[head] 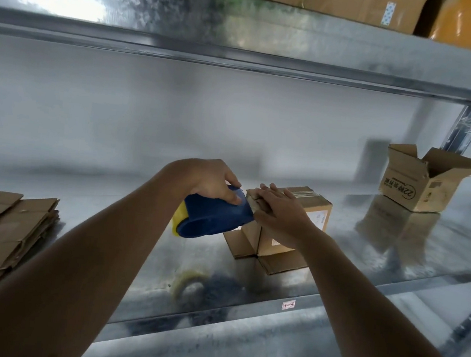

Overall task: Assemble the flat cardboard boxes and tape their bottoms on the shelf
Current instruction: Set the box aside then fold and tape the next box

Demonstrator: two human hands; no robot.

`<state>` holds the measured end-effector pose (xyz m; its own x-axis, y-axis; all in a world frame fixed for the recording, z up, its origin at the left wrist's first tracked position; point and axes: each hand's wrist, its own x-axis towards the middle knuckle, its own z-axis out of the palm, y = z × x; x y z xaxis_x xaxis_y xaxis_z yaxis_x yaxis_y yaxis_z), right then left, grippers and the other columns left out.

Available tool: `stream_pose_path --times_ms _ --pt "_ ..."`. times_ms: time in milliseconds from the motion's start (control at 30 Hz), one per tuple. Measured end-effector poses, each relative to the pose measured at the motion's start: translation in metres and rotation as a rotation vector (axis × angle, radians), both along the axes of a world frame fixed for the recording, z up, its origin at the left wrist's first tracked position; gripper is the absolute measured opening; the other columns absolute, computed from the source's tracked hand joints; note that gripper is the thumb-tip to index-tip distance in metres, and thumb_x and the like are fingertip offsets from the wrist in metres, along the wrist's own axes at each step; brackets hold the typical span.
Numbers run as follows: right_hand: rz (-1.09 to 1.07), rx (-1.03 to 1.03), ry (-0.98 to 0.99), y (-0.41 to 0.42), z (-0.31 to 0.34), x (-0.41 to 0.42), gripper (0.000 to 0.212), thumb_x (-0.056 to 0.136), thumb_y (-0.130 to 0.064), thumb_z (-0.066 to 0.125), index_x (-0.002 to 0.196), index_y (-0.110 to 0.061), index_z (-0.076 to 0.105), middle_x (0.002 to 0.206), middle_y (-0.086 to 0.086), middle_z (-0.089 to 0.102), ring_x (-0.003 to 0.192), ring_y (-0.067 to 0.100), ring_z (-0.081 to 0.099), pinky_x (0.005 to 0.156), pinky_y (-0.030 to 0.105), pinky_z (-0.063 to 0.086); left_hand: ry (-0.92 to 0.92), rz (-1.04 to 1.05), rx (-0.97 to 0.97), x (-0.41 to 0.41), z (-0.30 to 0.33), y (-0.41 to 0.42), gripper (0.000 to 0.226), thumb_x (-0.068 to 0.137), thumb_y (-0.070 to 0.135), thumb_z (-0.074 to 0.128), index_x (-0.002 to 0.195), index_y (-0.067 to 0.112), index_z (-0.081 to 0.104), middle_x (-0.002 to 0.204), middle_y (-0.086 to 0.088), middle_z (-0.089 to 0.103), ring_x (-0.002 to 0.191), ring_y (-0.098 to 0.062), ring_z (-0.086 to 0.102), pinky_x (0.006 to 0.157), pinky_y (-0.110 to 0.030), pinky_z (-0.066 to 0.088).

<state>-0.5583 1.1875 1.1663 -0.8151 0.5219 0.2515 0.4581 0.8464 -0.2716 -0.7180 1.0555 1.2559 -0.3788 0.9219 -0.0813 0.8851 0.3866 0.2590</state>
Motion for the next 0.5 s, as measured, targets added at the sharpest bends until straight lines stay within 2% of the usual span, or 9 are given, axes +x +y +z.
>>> stream_pose_path --times_ms 133,267,300,367,400,500 --pt "0.005 -0.097 0.028 -0.006 0.009 0.008 0.061 0.104 -0.028 0.049 0.162 -0.02 0.031 0.172 -0.002 0.021 0.16 0.018 0.008 0.126 0.034 0.007 -0.092 0.003 0.035 -0.009 0.012 -0.01 0.047 0.091 0.057 0.07 0.136 0.047 0.062 0.131 0.012 0.059 0.098 -0.013 0.061 0.082 -0.031 0.052" --pt "-0.066 -0.193 0.033 -0.01 0.013 0.01 0.066 0.099 -0.03 0.054 0.161 -0.027 0.033 0.17 -0.002 0.027 0.158 0.026 0.014 0.123 0.047 0.022 -0.159 0.017 0.071 -0.019 0.025 -0.016 0.045 0.087 0.061 0.072 0.131 0.051 0.064 0.127 0.012 0.063 0.1 -0.016 0.065 0.083 -0.032 0.055" --pt "-0.07 -0.192 0.03 -0.01 0.013 0.01 0.063 0.097 -0.031 0.055 0.158 -0.027 0.038 0.165 0.0 0.037 0.156 0.029 0.021 0.12 0.047 0.028 -0.153 0.017 0.071 -0.021 0.027 -0.016 0.045 0.087 0.063 0.072 0.13 0.052 0.064 0.126 0.013 0.063 0.101 -0.016 0.065 0.085 -0.032 0.055" --pt "-0.073 -0.182 0.033 -0.01 0.013 0.009 0.05 0.094 -0.029 0.056 0.143 -0.025 0.051 0.138 0.0 0.059 0.139 0.028 0.041 0.106 0.044 0.04 -0.152 0.014 0.069 -0.023 0.031 -0.016 0.045 0.087 0.064 0.071 0.129 0.052 0.065 0.125 0.014 0.064 0.101 -0.015 0.065 0.084 -0.031 0.054" --pt "-0.069 -0.172 0.03 -0.009 0.013 0.008 0.045 0.093 -0.029 0.057 0.138 -0.024 0.054 0.128 -0.001 0.061 0.13 0.025 0.046 0.099 0.041 0.042 -0.16 0.014 0.075 -0.024 0.034 -0.016 0.045 0.087 0.064 0.071 0.129 0.052 0.065 0.125 0.013 0.064 0.101 -0.016 0.065 0.083 -0.031 0.054" --pt "-0.055 -0.175 0.043 -0.01 0.014 0.008 0.046 0.093 -0.029 0.059 0.138 -0.026 0.054 0.125 -0.003 0.061 0.124 0.02 0.046 0.096 0.039 0.043 -0.19 0.029 0.101 -0.028 0.042 -0.015 0.045 0.085 0.065 0.072 0.127 0.05 0.067 0.124 0.011 0.065 0.102 -0.019 0.065 0.086 -0.032 0.056"
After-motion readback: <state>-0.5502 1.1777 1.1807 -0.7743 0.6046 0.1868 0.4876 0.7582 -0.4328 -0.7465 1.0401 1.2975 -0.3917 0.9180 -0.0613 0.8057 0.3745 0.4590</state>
